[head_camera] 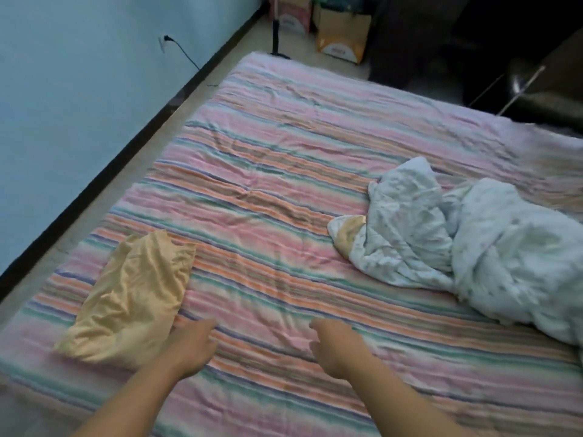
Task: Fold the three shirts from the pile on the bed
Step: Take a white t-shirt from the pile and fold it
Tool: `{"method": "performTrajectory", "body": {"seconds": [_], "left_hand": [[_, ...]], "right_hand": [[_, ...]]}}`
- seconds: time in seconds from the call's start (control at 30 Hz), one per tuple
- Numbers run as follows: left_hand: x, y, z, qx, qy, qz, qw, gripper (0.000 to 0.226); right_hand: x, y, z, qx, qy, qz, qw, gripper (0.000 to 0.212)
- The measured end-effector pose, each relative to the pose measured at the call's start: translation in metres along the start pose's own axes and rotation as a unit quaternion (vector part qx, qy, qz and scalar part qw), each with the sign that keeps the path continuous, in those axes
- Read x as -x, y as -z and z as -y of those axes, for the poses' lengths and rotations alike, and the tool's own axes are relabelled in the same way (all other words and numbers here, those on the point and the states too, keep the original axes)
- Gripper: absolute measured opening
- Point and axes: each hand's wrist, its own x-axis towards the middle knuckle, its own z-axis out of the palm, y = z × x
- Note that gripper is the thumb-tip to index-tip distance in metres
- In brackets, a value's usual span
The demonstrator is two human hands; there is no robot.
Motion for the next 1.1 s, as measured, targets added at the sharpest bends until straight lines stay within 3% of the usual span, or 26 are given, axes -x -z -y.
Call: {"method": "performTrajectory", "body": {"seconds": [0.3,0.53,0.67,0.87,1.1], "left_hand": [[0.072,-0.083,-0.237,-0.064,-0.117,0.076,0.988,0.047],[0.117,-0.165,-0.375,-0.105,-0.163,0.116,0.974,0.040],[0.130,-0.199,-0.420,-0.125,-0.159,0.138,0.970,0.042],[0.137,-0.237,-0.462,-0.145,-0.170,0.146,0.964,0.041],[0.127,-0.261,-0.474,-0.154,-0.143,0.132,0.969,0.039]], "right_hand": [[0.143,-0.027,-0.233,-0.105,-0.101,-0.041,0.989,0.040],[0.240,-0.076,-0.401,-0.211,-0.213,-0.060,0.952,0.044],[0.282,-0.103,-0.475,-0.254,-0.262,-0.066,0.929,0.051],[0.302,-0.146,-0.553,-0.170,-0.291,-0.056,0.940,0.046],[0.248,-0.158,-0.606,-0.314,-0.276,-0.062,0.906,0.068]]}}
